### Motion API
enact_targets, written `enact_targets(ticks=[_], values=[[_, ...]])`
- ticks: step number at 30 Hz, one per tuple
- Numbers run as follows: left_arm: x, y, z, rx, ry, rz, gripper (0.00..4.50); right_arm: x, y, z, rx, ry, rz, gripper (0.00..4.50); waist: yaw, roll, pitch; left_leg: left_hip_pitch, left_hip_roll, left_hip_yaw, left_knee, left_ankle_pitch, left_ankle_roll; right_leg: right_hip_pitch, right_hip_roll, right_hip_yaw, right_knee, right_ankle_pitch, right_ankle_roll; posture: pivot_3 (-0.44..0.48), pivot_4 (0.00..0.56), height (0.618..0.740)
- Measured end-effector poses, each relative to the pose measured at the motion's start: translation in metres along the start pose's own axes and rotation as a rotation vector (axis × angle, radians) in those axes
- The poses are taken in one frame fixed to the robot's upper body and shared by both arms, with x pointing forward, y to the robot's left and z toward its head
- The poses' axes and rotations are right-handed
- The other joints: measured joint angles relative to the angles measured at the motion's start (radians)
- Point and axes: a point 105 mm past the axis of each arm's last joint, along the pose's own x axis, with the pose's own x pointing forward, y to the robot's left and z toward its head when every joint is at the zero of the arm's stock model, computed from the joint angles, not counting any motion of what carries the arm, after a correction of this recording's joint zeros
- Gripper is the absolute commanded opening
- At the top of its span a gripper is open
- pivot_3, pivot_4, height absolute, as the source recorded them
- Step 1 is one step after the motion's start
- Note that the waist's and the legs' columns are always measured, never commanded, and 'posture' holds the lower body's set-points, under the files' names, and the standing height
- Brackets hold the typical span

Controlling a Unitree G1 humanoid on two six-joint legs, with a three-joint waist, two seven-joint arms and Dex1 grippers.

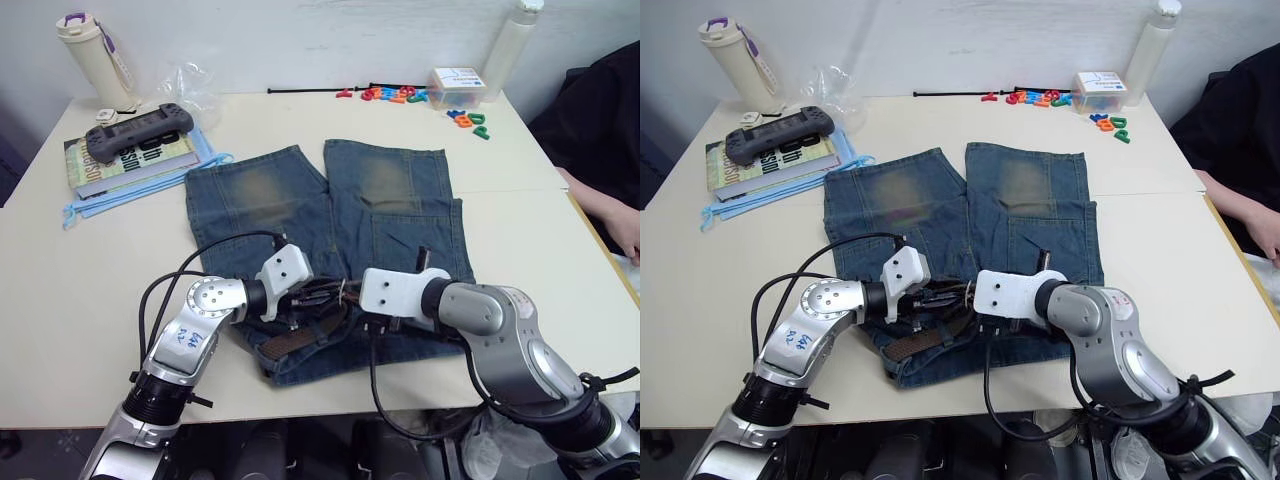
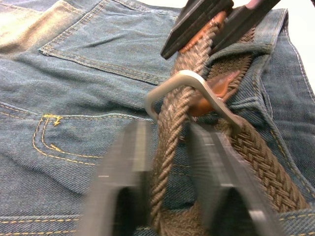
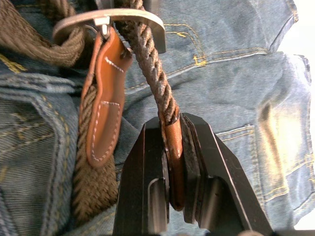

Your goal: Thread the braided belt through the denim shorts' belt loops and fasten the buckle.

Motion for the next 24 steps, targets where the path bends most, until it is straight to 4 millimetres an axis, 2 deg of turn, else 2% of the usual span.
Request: enact_targets(ticks=[1,4,5,9,10,13,17,24], values=[[-0.002,0.000,0.000,-0.015,-0.006,0.001,3.26,0.000,0.000,0.000,0.004,0.003,-0.004,0.00,0.000,0.000,0.000,0.000,0.000,0.000,0.000,0.000,0.000,0.000,0.000,0.000,0.000,0.000,0.000,0.000,0.150,0.717],[-0.017,-0.002,0.004,-0.079,-0.037,-0.007,3.26,-0.002,0.003,-0.001,0.014,0.005,-0.005,0.00,-0.004,0.000,0.000,0.000,0.001,0.000,0.000,0.000,0.000,0.000,0.001,0.001,0.000,0.000,0.000,0.000,0.150,0.717],[-0.033,0.000,0.009,-0.128,-0.072,-0.010,3.26,-0.003,0.004,-0.003,0.022,0.013,-0.012,0.00,-0.003,0.000,0.000,0.000,0.001,-0.001,0.000,0.000,-0.001,0.000,0.000,0.001,0.000,0.000,0.000,0.000,0.150,0.717],[-0.043,-0.002,0.011,-0.165,-0.092,-0.022,3.26,-0.003,0.004,-0.002,0.022,0.012,-0.016,0.00,-0.002,0.000,0.000,0.001,0.001,-0.002,0.000,0.000,-0.001,0.002,0.000,0.002,0.000,0.000,0.000,0.000,0.150,0.717],[-0.060,-0.008,0.004,-0.202,-0.071,-0.041,3.26,-0.003,0.004,-0.003,0.025,0.014,-0.025,0.00,-0.005,0.000,0.000,0.001,0.001,-0.002,0.000,0.000,-0.001,0.002,0.000,0.003,-0.001,0.000,0.000,0.000,0.150,0.717],[-0.072,-0.016,-0.011,-0.225,-0.009,-0.065,3.26,-0.003,0.003,-0.004,0.028,0.016,-0.032,0.00,-0.005,0.001,0.000,0.001,0.001,-0.002,0.000,0.000,-0.002,0.002,0.000,0.003,-0.001,0.000,-0.001,0.000,0.150,0.717],[-0.070,-0.031,-0.023,-0.231,0.026,-0.118,3.26,-0.003,0.002,-0.003,0.027,0.014,-0.040,0.00,0.004,0.001,0.000,0.001,0.000,-0.003,0.000,-0.003,-0.007,0.002,-0.001,0.002,-0.002,0.000,-0.001,0.000,0.150,0.717],[-0.046,-0.034,-0.024,-0.112,0.054,-0.124,3.26,-0.006,-0.003,-0.007,0.039,0.025,-0.065,0.00,0.001,0.001,0.000,0.001,0.000,-0.002,0.000,-0.004,-0.006,0.002,0.000,0.003,-0.002,0.000,-0.001,0.000,0.150,0.717]])
